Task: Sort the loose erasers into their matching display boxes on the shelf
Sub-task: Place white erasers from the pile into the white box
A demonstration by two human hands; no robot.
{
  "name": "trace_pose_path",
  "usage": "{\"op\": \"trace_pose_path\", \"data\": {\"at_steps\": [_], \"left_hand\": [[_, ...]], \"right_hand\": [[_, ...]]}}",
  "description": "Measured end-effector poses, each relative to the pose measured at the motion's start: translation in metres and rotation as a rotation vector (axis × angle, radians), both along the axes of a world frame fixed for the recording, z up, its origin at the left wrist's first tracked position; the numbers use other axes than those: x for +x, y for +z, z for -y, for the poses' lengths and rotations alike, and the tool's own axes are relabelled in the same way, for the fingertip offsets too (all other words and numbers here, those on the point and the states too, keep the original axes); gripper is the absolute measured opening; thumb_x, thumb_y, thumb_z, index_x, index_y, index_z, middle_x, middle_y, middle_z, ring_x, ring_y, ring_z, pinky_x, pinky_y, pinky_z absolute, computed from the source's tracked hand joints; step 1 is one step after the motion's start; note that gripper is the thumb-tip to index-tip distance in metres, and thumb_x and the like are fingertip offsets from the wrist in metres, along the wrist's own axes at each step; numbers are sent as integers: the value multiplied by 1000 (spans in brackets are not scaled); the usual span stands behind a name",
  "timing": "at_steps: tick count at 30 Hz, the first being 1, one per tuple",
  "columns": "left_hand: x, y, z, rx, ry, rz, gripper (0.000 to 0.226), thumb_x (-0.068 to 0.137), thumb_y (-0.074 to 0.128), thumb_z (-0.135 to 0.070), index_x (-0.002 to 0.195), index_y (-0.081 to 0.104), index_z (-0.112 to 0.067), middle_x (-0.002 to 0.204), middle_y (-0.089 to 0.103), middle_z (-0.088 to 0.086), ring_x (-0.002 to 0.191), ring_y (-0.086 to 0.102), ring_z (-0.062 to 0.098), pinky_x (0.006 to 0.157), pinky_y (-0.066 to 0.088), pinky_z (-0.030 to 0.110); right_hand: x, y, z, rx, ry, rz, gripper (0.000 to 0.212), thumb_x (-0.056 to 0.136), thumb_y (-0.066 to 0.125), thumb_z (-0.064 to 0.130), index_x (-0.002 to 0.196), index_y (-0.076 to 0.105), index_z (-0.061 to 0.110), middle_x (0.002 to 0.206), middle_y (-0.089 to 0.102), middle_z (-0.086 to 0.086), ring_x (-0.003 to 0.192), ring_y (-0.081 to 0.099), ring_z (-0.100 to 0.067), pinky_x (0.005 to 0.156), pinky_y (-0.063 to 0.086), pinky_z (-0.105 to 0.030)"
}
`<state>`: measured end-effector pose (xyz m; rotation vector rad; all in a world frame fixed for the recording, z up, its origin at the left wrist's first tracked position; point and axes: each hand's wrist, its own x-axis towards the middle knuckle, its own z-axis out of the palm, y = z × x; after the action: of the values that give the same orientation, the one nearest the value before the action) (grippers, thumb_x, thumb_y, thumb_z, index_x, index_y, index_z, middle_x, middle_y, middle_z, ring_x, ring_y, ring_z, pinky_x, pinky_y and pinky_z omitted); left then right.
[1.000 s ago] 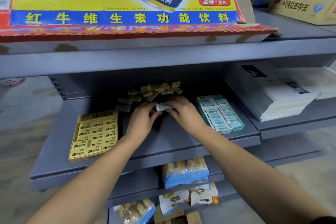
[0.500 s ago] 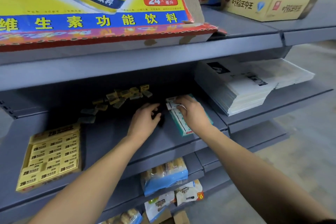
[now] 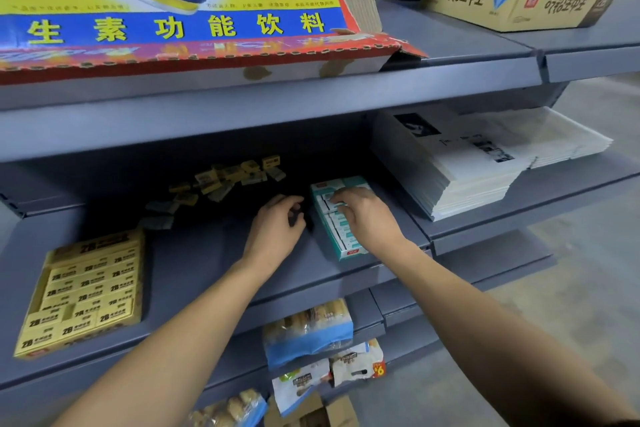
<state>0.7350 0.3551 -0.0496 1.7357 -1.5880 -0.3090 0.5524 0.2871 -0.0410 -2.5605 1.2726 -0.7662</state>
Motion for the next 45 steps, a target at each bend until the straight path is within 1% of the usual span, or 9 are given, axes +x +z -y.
{"op": "trace_pose_path", "data": {"at_steps": [9, 13, 17, 21, 25, 28, 34, 39, 45], "left_hand": [[-2, 2, -5, -4, -18, 13, 35, 92, 58, -15, 126, 61, -15, 112, 61, 0, 94, 56, 9, 80, 43, 20], [0, 5, -9, -8, -30, 22, 35, 92, 57, -16, 126, 61, -14, 111, 61, 1, 94, 56, 10, 80, 44, 21], [12, 8, -17, -16, 11, 31, 34, 92, 58, -15, 125, 61, -14, 112, 61, 1, 95, 57, 11, 80, 46, 22], [37, 7, -36, -2, 70, 42, 33, 92, 58, -16, 124, 62, -13, 114, 61, 3, 98, 58, 14, 81, 47, 24], [73, 7, -60, 23, 172, 69, 33, 91, 59, -17, 124, 62, -14, 118, 62, 5, 105, 59, 20, 85, 48, 28], [100, 11, -78, 23, 250, 90, 33, 90, 60, -15, 123, 62, -13, 118, 65, 7, 106, 61, 22, 84, 43, 22], [147, 17, -103, 35, 354, 92, 31, 88, 60, -14, 119, 64, -17, 112, 69, 3, 103, 63, 22, 80, 44, 21], [178, 25, -115, 37, 410, 135, 32, 87, 60, -13, 119, 63, -20, 111, 68, 5, 102, 62, 23, 76, 39, 20], [205, 28, -128, 49, 462, 152, 35, 90, 60, -22, 124, 59, -19, 119, 65, 3, 106, 62, 22, 87, 50, 31]], "right_hand": [[-9, -1, -6, -27, -17, -39, 22, 93, 58, 9, 111, 69, 12, 116, 66, -4, 113, 55, -26, 90, 50, -38], [2, -1, -5, -37, -54, -51, 21, 86, 66, 10, 106, 71, 11, 112, 67, -7, 107, 56, -31, 91, 47, -40], [19, 4, -7, 1, -104, -15, 29, 77, 62, 7, 104, 71, 12, 116, 65, -7, 106, 53, -33, 91, 46, -38], [60, 13, -21, 18, 28, 83, 32, 75, 56, 8, 103, 70, 10, 110, 66, -10, 102, 58, -32, 87, 49, -41], [106, 6, -37, 62, 180, 67, 29, 81, 59, 4, 108, 70, 8, 111, 66, -13, 105, 58, -32, 87, 48, -36], [138, -2, -49, 104, 265, 32, 28, 87, 59, 8, 113, 68, 10, 116, 65, -10, 108, 57, -28, 87, 49, -36], [195, -5, -68, 166, 378, 30, 29, 92, 57, 14, 120, 64, 11, 121, 64, -11, 110, 58, -27, 88, 50, -36], [237, -6, -69, 137, 415, -15, 27, 91, 57, 17, 116, 66, 9, 115, 66, -13, 103, 62, -32, 79, 53, -41], [271, -15, -67, 54, 409, -143, 40, 96, 52, 22, 136, 53, 16, 139, 52, -11, 126, 48, -31, 100, 42, -38]]}}
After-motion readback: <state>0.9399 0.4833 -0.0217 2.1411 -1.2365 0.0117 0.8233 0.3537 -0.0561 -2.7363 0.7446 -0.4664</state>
